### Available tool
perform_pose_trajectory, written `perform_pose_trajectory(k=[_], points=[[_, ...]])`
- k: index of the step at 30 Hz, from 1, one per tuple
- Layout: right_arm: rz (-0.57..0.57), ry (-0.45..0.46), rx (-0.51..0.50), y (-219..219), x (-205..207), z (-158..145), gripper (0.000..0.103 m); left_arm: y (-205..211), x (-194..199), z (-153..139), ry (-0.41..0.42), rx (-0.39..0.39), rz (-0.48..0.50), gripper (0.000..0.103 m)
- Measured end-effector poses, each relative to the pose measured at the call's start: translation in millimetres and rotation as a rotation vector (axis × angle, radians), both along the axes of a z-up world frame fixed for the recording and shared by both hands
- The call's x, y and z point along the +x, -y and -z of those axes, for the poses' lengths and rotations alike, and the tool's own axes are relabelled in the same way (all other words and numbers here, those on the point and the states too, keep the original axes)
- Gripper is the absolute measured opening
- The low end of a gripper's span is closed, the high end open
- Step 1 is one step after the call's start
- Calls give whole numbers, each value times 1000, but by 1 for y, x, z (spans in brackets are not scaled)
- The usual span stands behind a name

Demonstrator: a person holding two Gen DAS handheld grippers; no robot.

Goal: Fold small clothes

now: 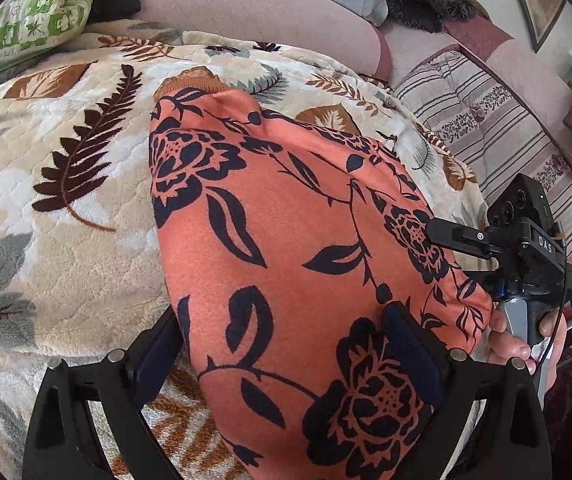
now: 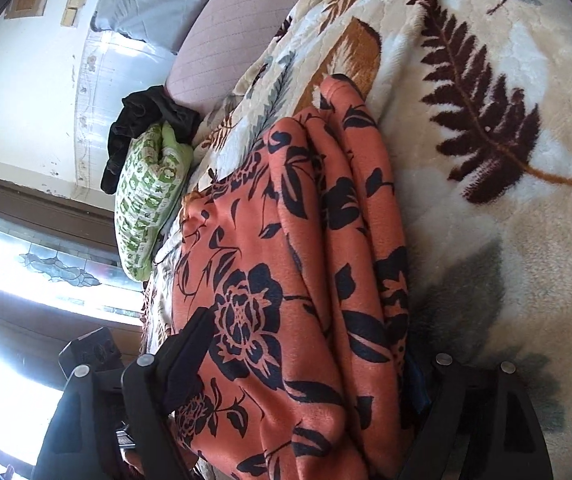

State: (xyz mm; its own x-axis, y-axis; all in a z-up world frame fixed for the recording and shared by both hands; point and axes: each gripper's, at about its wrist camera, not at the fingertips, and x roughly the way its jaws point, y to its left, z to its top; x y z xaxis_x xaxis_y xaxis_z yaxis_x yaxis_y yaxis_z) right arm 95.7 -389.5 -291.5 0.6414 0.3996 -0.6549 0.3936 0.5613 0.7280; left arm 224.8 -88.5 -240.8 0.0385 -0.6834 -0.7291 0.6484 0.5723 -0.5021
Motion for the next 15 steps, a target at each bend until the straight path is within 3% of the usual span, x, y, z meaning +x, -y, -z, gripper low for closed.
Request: perform_pose_trajectory(k=[7,15], points=[[-45,63,53,-14,6,1,86,-2,-1,-2,13,15,-9,97],[-63,19,-48,-24,12,2,78,2,-5,-2,48,39,-8,97]])
